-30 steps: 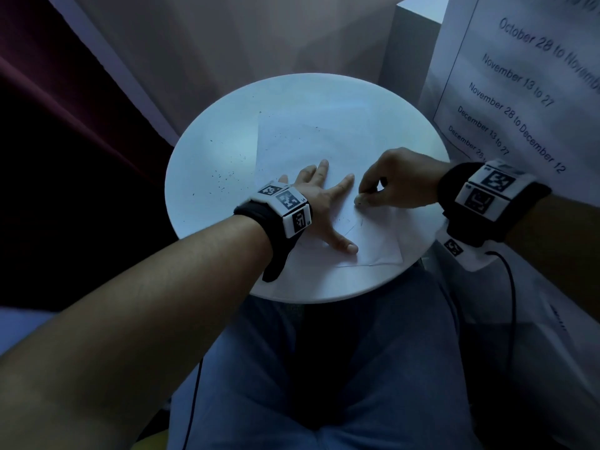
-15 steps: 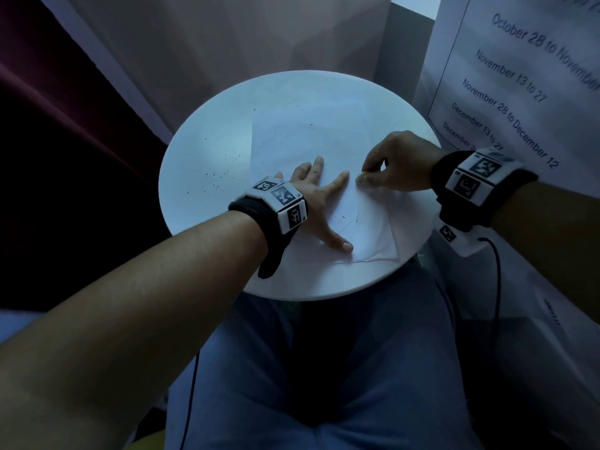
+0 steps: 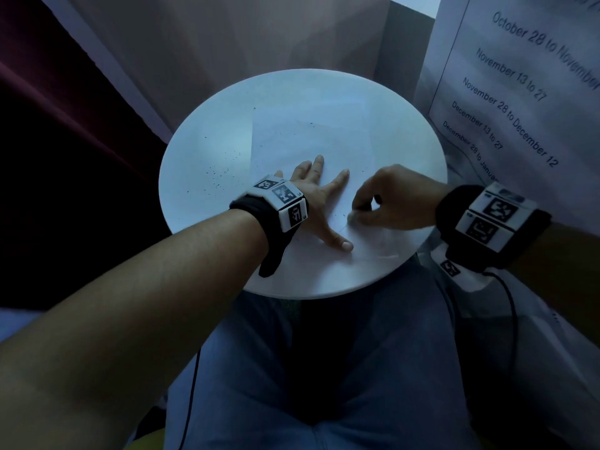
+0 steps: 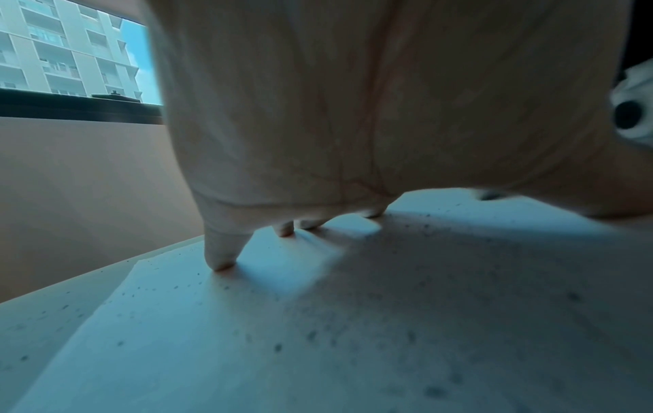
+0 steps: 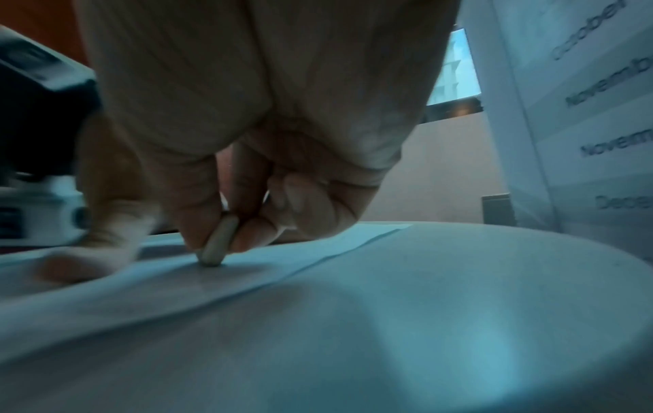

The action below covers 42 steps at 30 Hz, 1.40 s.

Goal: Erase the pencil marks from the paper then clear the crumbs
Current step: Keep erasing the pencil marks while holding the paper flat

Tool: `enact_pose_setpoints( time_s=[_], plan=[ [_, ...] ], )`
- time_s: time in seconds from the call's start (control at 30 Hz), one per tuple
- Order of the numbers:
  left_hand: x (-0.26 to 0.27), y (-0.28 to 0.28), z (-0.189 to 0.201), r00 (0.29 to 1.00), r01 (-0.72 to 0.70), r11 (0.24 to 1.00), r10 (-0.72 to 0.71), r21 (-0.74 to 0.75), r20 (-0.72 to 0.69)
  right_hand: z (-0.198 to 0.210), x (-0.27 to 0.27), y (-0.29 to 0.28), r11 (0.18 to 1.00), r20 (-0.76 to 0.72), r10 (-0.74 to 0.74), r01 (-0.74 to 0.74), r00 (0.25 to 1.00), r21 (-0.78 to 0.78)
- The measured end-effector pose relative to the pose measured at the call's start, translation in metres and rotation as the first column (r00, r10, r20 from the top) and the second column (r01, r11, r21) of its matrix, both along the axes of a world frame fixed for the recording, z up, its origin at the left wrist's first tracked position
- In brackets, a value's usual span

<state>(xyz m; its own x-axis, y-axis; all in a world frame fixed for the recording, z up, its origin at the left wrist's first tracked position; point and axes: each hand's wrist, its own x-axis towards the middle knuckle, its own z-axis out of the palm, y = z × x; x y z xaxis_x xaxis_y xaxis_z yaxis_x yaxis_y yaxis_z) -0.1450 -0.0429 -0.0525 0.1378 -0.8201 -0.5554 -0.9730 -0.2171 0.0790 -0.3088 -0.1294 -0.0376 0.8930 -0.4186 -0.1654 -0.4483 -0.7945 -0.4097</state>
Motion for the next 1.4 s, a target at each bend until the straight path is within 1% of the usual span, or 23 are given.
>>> enact_pose_setpoints(
  time_s=[0.07, 0.1, 0.2, 0.23, 0.3, 0.37, 0.43, 0.53, 0.6, 0.67, 0.73, 0.83, 0.9, 0.97, 1.07, 1.13, 1.2, 1.27, 1.33, 1.4],
  plan=[
    [0.0, 0.0, 0.0, 1.0, -0.001, 1.0, 0.001, -0.001, -0.002, 0.001, -0.002, 0.005, 0.999, -0.037, 0.032, -0.031, 0.999, 0.026],
    [0.001, 0.0, 0.0, 1.0, 0.0, 1.0, 0.0, -0.002, -0.002, 0.002, -0.001, 0.0, 1.0, -0.029, 0.016, -0.015, 0.999, 0.019],
    [0.0, -0.001, 0.0, 1.0, 0.002, 1.0, -0.002, -0.008, 0.0, 0.003, 0.003, -0.018, 0.994, 0.046, -0.102, 0.104, 0.994, -0.041],
    [0.0, 0.0, 0.0, 1.0, 0.002, 1.0, -0.002, -0.009, 0.003, 0.002, 0.003, -0.019, 0.991, 0.058, -0.121, 0.124, 0.991, -0.047],
    [0.0, 0.0, 0.0, 1.0, 0.005, 1.0, -0.005, -0.009, 0.01, 0.002, 0.001, -0.013, 0.996, 0.036, -0.083, 0.084, 0.996, -0.042],
    [0.0, 0.0, 0.0, 1.0, 0.006, 1.0, -0.006, -0.004, 0.012, 0.002, -0.002, -0.003, 1.0, -0.032, -0.012, 0.012, 0.999, -0.008],
    [0.001, 0.0, 0.001, 1.0, 0.005, 1.0, -0.005, -0.002, 0.01, 0.006, -0.002, -0.003, 1.0, -0.079, 0.005, -0.004, 0.997, 0.018],
    [0.0, 0.0, 0.001, 1.0, 0.009, 1.0, -0.009, -0.006, 0.01, 0.007, 0.003, -0.018, 0.996, -0.007, -0.076, 0.075, 0.997, -0.037],
    [0.0, 0.002, 0.001, 1.0, 0.007, 1.0, -0.007, -0.011, 0.001, 0.005, 0.005, -0.022, 0.993, 0.023, -0.111, 0.112, 0.993, -0.047],
    [0.001, 0.004, 0.002, 1.0, 0.011, 1.0, -0.011, -0.022, -0.004, 0.002, 0.004, -0.019, 0.995, -0.001, -0.093, 0.093, 0.996, -0.026],
    [0.0, 0.006, 0.004, 1.0, 0.024, 0.999, -0.025, -0.041, -0.002, 0.001, 0.002, -0.016, 0.994, -0.021, -0.108, 0.108, 0.994, 0.001],
    [-0.004, 0.012, 0.006, 0.993, 0.11, 0.987, -0.104, -0.115, 0.059, 0.003, 0.004, -0.017, 0.99, -0.027, -0.138, 0.137, 0.99, -0.024],
    [-0.006, 0.016, 0.005, 0.983, 0.179, 0.976, -0.172, -0.121, 0.069, 0.003, 0.006, -0.018, 0.99, -0.033, -0.132, 0.13, 0.991, -0.045],
    [-0.006, 0.019, 0.003, 0.986, 0.165, 0.982, -0.164, -0.088, 0.022, 0.005, 0.007, -0.016, 0.99, -0.039, -0.129, 0.127, 0.991, -0.058],
    [-0.003, 0.019, 0.0, 0.99, 0.14, 0.988, -0.141, -0.068, 0.003, 0.008, 0.007, -0.006, 0.988, -0.046, -0.132, 0.128, 0.99, -0.086],
    [-0.003, 0.019, -0.001, 0.989, 0.148, 0.987, -0.149, -0.068, -0.01, 0.006, 0.007, 0.011, 0.994, -0.025, -0.088, 0.086, 0.996, -0.067],
    [-0.002, 0.018, -0.001, 0.988, 0.152, 0.987, -0.153, -0.06, -0.017, 0.003, 0.007, 0.032, 0.999, 0.008, -0.007, 0.008, 1.0, -0.033],
    [-0.002, 0.018, -0.001, 0.989, 0.148, 0.988, -0.149, -0.051, -0.015, 0.003, 0.008, 0.038, 1.0, 0.0, 0.015, -0.015, 1.0, 0.009],
    [-0.002, 0.018, -0.001, 0.989, 0.145, 0.988, -0.146, -0.054, -0.024, 0.005, 0.009, 0.024, 1.0, -0.013, -0.025, 0.026, 1.0, 0.016],
    [-0.002, 0.018, -0.002, 0.99, 0.136, 0.989, -0.138, -0.056, -0.03, 0.007, 0.008, 0.009, 0.995, 0.006, -0.103, 0.103, 0.995, 0.002]
  ],
)
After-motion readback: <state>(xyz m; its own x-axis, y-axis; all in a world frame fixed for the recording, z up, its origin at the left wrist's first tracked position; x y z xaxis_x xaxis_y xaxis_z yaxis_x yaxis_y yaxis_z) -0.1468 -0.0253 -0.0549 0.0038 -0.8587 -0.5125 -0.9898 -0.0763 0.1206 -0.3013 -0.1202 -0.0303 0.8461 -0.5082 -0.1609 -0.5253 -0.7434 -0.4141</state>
